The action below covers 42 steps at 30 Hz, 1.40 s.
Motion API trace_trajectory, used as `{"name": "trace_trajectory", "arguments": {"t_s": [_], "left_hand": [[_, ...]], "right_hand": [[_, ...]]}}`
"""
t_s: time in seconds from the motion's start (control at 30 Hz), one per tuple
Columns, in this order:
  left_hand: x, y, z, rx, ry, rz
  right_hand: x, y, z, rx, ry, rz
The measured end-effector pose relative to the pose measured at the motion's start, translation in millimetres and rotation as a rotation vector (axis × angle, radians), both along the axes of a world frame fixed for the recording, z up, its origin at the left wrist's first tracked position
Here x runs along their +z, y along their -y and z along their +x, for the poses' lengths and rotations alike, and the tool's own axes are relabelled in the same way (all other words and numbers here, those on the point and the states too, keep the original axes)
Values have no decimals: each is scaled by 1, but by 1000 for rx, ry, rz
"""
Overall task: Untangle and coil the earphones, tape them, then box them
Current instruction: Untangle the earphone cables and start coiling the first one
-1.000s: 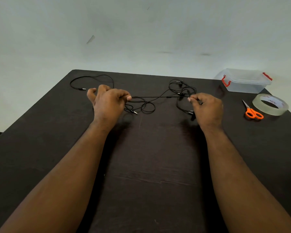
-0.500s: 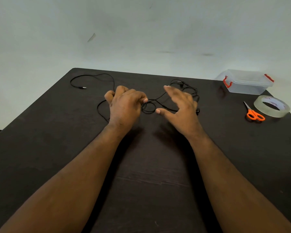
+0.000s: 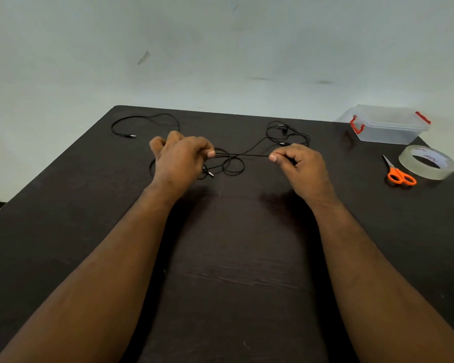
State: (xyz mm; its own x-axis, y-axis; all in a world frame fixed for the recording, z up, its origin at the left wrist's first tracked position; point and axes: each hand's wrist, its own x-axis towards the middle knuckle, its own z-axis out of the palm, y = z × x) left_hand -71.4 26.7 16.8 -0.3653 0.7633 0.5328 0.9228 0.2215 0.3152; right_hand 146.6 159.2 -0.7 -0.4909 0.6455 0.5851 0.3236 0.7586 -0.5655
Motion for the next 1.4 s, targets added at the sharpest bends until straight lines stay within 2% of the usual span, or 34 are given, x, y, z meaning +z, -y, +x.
{"name": "trace_trajectory", "arguments": {"t_s": [0.2, 0.4, 0.57, 0.73, 0.83, 1.0, 1.07, 1.13, 1.23, 1.3, 1.4], "left_hand": [[-6, 1, -13, 93, -59, -35], [-5, 2, -10, 207, -136, -76], [-7, 1, -13, 302, -124, -19], [-6, 2, -16, 334, -73, -30], [-8, 2, -14, 322, -46, 16], [-7, 0, 2, 230, -57, 90], [-6, -3, 13, 190, -107, 155], [-5, -7, 23, 119, -138, 188], [-8, -11, 36, -79, -166, 187], [-9, -12, 41, -166, -182, 224], [-11, -11, 41, -192, -149, 243]], "right_hand": [[0, -9, 12, -157, -32, 141], [1, -12, 24, -277, -103, 141], [3, -15, 31, -338, -188, 119], [3, -19, 36, -425, -263, 57], [1, -18, 34, -423, -244, 27], [3, -14, 27, -316, -224, -194], [4, -11, 23, -419, -64, -31], [8, 1, 13, -449, -10, 205], [2, 24, -16, -201, 75, 495], [-6, 31, -31, -90, 111, 547], [-5, 26, -36, -10, 62, 483]]}}
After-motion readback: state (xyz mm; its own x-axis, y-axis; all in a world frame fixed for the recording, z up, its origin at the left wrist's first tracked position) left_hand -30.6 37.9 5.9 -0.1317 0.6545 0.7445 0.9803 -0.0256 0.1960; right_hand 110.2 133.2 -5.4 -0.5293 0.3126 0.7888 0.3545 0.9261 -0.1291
